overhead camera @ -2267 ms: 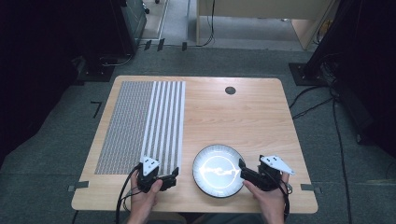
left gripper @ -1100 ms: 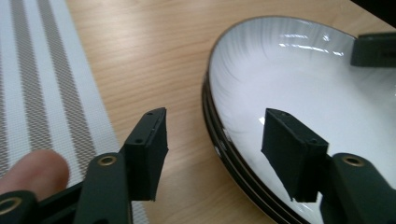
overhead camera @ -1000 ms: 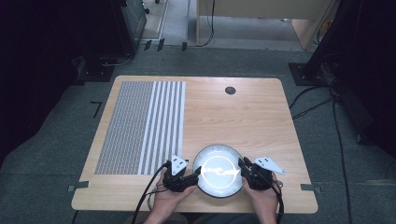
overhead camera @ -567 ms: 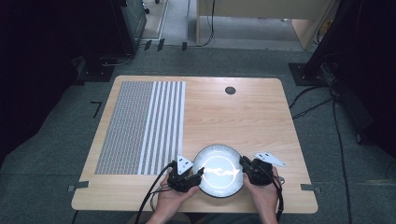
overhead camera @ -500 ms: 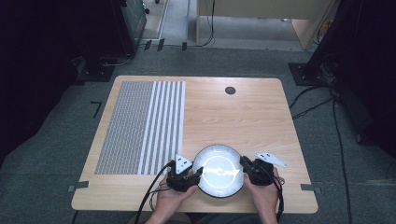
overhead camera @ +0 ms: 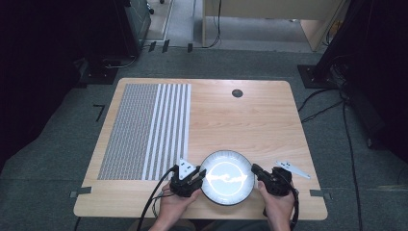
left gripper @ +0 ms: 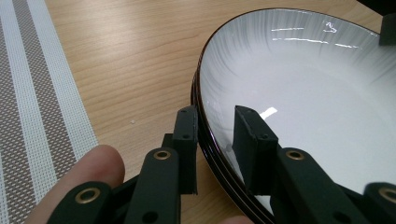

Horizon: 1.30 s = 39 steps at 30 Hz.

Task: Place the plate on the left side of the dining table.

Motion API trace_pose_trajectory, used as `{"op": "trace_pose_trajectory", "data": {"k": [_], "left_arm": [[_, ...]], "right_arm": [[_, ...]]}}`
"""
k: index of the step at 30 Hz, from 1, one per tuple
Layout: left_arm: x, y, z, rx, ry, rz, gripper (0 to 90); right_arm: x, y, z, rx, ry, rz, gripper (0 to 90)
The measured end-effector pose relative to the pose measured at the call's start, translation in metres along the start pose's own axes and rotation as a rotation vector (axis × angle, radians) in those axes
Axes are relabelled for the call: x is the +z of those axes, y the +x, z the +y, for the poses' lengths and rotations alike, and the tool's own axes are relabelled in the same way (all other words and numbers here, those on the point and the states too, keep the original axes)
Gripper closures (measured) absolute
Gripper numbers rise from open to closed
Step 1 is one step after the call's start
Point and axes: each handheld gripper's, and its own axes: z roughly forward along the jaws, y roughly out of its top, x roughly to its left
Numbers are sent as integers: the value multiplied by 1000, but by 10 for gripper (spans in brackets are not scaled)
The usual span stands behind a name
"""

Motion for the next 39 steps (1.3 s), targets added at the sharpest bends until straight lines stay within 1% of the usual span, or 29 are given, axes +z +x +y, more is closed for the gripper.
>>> {"op": "trace_pose_trajectory", "data": {"k": [2, 4, 5, 6, 7, 8, 9, 10, 11, 12, 13, 14, 15, 16, 17, 18, 20, 22, 23, 24, 26, 28, 29, 30, 31, 33, 36, 38, 39], "left_arm": [[-1, -1, 0, 7, -6, 6, 727], [-1, -1, 1, 17, 0, 11, 744], [-1, -1, 1, 17, 0, 11, 748], [-1, 0, 2, 16, 0, 9, 748], [-1, 0, 2, 15, -2, 9, 751], [-1, 0, 2, 15, -2, 9, 753], [-1, -1, 2, 10, -3, 14, 752], [0, -1, 2, 15, -3, 16, 752], [0, -1, 2, 15, -3, 16, 748], [0, -1, 3, 18, -2, 11, 744], [0, 0, 3, 14, 1, 4, 737], [0, 0, 3, 14, 1, 4, 736], [-1, 1, 4, 15, 3, -4, 737], [-1, 1, 4, 15, 3, -4, 740], [-2, 2, 5, 13, 2, -6, 743], [-3, 2, 6, 15, 2, -9, 743], [-4, 3, 6, 15, 1, -12, 750], [-4, 3, 6, 10, 1, -15, 748], [-5, 2, 6, 11, -2, -12, 747], [-5, 2, 6, 11, -2, -12, 747], [-7, 2, 6, 8, -5, -17, 748], [-8, 3, 6, 6, -6, -22, 747], [-8, 3, 6, 3, -3, -23, 749], [-8, 3, 6, 3, -3, -23, 750], [-7, 2, 6, 3, -2, -20, 750], [-7, 2, 5, 1, 7, -10, 765], [-7, 1, 6, -8, 12, -10, 768], [-6, 1, 5, -3, 16, -7, 768], [-6, -1, 5, 5, 16, 5, 771]], "right_arm": [[2, -2, -2, 2, -1, 5, 898], [2, -7, 0, 43, 3, 44, 898], [2, -7, 0, 43, 3, 44, 898], [2, -9, 0, 58, 7, 59, 898], [0, -13, 1, 90, 8, 83, 900], [0, -13, 1, 90, 8, 83, 900], [-4, -17, 3, 138, -2, 153, 900], [-6, -18, 4, 165, 1, 201, 900], [-6, -18, 4, 165, 1, 201, 900], [-8, -15, 4, 135, -5, 141, 900], [-10, -14, 3, 110, -24, 88, 900], [-10, -14, 3, 110, -24, 88, 900], [-12, -17, 2, 121, -50, 55, 900], [-12, -17, 2, 121, -50, 55, 900], [-11, -18, 1, 104, -41, 47, 871], [-11, -18, 1, 104, -41, 47, 871], [-7, -20, -1, 102, -10, 70, 835], [-4, -21, -3, 115, -3, 75, 842], [-5, -22, -2, 134, 10, 89, 861], [-5, -22, -2, 134, 10, 89, 861], [-6, -23, -1, 144, 16, 117, 841], [-7, -22, 0, 149, 34, 160, 815], [-4, -18, -2, 111, 52, 136, 828], [-4, -18, -2, 111, 52, 136, 828], [-3, -17, -3, 95, 50, 121, 837], [-4, -14, -3, 92, 59, 101, 845], [-5, -12, -2, 78, 62, 92, 842], [-7, -12, -1, 80, 64, 94, 842], [-10, -13, 0, 100, 52, 112, 841]]}}
